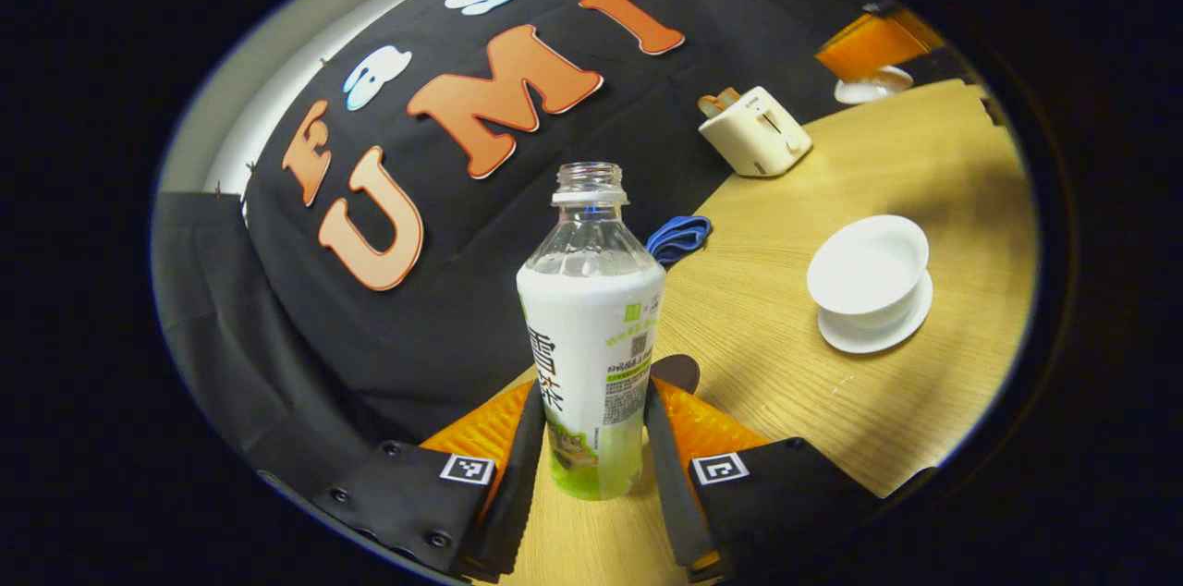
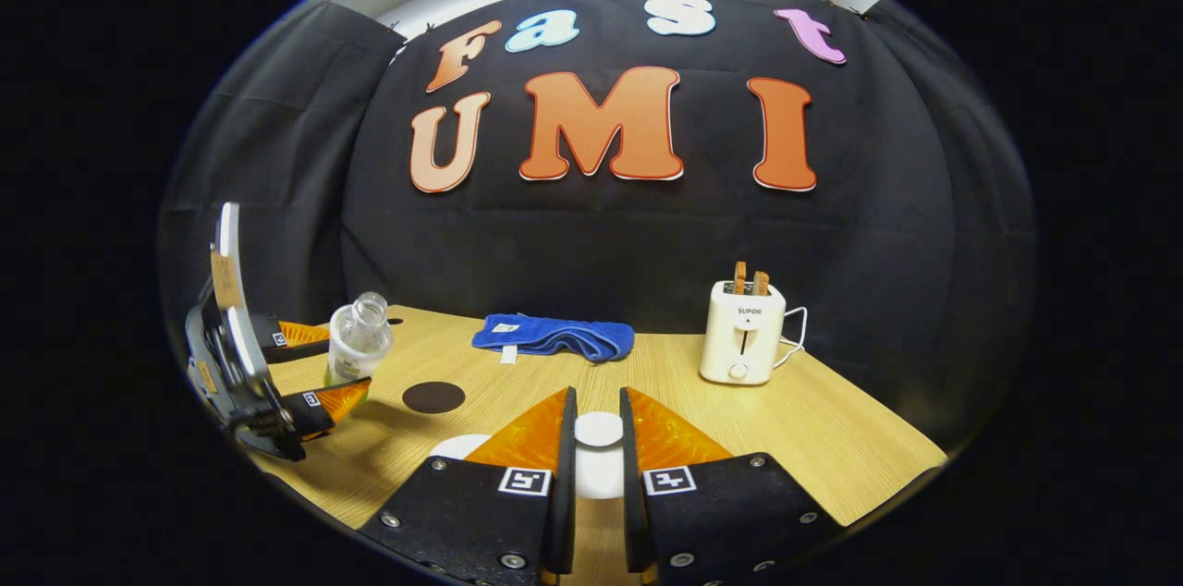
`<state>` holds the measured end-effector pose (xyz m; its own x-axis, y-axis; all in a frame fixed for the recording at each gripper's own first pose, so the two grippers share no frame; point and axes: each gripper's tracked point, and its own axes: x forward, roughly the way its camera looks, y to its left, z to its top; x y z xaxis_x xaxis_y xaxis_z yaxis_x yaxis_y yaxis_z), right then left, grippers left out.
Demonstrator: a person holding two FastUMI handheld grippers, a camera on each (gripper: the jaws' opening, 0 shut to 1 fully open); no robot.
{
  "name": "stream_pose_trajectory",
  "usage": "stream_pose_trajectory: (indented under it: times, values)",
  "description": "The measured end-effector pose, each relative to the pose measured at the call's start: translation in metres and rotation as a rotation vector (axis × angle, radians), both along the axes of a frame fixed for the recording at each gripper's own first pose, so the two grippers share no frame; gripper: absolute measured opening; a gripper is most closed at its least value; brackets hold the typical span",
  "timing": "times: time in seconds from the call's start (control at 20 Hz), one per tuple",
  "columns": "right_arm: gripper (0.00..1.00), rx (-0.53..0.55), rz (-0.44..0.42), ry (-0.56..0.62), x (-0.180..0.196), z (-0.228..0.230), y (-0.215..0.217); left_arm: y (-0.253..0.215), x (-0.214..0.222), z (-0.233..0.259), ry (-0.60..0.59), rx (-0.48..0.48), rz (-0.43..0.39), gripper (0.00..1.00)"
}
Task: Open the teacup lid with one hand, grasp the water bottle and pour water into the teacup with the other hand; after pouring, place the water bottle on the coaster and then close the teacup lid.
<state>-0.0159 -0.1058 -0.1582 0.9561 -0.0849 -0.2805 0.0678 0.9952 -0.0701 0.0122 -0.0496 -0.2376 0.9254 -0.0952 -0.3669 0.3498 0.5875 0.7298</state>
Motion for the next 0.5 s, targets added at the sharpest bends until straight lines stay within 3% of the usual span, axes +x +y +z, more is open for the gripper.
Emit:
stream_pose_trajectory:
  times: [0.5]
  values:
    - [0.22, -0.011, -0.045, -0.02, -0.013, 0.011, -0.029, -0.034, -0.019, -0.026, -0.014, 0.323, -0.214, 0.63]
